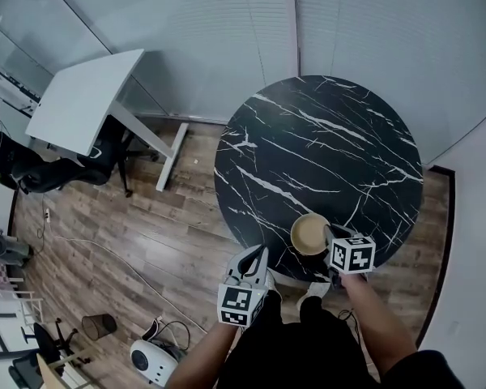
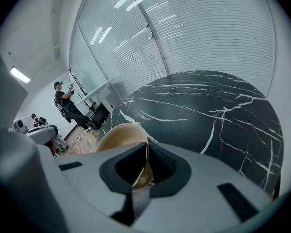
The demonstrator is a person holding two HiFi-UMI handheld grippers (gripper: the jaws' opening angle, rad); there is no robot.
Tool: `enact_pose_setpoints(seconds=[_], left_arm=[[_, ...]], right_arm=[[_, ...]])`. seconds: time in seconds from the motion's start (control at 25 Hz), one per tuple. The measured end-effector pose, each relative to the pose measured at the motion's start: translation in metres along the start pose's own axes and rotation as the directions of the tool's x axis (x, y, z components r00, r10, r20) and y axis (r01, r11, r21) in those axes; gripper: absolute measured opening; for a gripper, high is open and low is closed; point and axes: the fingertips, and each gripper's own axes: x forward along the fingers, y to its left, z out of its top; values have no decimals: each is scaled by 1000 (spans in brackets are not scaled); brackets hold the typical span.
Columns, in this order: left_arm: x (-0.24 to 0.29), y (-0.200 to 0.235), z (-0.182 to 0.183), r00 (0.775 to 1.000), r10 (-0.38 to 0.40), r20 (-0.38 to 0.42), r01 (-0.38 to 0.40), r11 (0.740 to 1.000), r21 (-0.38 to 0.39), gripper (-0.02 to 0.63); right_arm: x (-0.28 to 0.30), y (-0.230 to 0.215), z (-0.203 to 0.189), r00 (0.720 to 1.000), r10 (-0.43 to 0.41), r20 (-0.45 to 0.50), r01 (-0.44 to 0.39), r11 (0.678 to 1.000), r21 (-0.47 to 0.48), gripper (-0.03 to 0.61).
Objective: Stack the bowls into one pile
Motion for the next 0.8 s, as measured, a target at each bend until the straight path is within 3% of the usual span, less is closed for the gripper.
enact_pose_setpoints(seconds=[0.44, 0.8], left_arm=[[-2, -6, -9, 1000, -22, -9, 22, 1000, 22, 14], [-1, -9, -1, 999, -37, 2, 37, 999, 35, 12]], right_arm=[[10, -3, -8, 1000, -17, 3, 17, 1000, -4, 39], [4, -1, 3, 999, -11, 45, 13, 999, -42, 103]])
